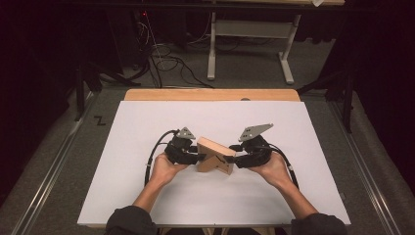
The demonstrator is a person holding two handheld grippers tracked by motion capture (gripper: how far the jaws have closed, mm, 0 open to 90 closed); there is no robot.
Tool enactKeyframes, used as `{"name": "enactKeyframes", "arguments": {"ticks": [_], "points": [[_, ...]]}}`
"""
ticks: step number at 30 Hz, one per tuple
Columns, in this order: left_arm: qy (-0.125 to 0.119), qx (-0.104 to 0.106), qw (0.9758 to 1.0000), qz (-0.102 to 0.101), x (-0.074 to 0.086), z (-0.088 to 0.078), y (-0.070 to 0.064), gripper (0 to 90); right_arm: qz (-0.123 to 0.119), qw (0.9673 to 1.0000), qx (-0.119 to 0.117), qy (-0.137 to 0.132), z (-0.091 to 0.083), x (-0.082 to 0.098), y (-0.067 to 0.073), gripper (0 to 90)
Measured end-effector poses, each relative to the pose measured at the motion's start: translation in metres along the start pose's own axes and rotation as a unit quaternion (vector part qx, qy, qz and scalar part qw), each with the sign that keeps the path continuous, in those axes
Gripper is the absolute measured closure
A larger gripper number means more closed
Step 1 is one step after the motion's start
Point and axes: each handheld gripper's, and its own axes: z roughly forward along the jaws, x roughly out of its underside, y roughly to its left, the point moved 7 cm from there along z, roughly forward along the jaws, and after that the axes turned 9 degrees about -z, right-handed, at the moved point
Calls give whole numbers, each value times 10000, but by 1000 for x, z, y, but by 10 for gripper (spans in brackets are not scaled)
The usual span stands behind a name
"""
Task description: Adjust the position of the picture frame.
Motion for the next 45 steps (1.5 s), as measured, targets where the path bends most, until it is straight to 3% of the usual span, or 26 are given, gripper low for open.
{"name": "enactKeyframes", "arguments": {"ticks": [6, 16, 20, 27, 31, 36, 42, 44, 45], "points": [[-68, -32, 10000, -3, -3, 3, -1, 584, -176, 9996, 217, -65, 0, 3, 5, 605], [-131, -122, 9998, -50, -11, 12, -6, 594, -397, 9952, 892, -63, -3, 4, 14, 598], [-143, -117, 9998, -62, -16, 17, -8, 599, -213, 9954, 934, -21, -4, 6, 17, 574], [-75, -113, 9999, -66, -22, 25, -11, 605, 23, 9983, 587, -35, 1, 8, 23, 518], [-129, -87, 9997, -170, -27, 27, -10, 606, 140, 9987, 464, -124, 1, 10, 22, 508], [-298, -11, 9986, -441, -31, 31, -6, 607, 240, 9992, 235, -210, 1, 10, 23, 483], [-271, -15, 9982, -535, -30, 31, -4, 605, 343, 9989, -184, -271, 3, 12, 28, 476], [-266, 18, 9977, -628, -30, 30, -3, 605, 336, 9989, -202, -264, 3, 15, 28, 476], [-278, 1, 9979, -581, -31, 29, -3, 606, 333, 9988, -224, -281, 3, 16, 27, 477]]}}
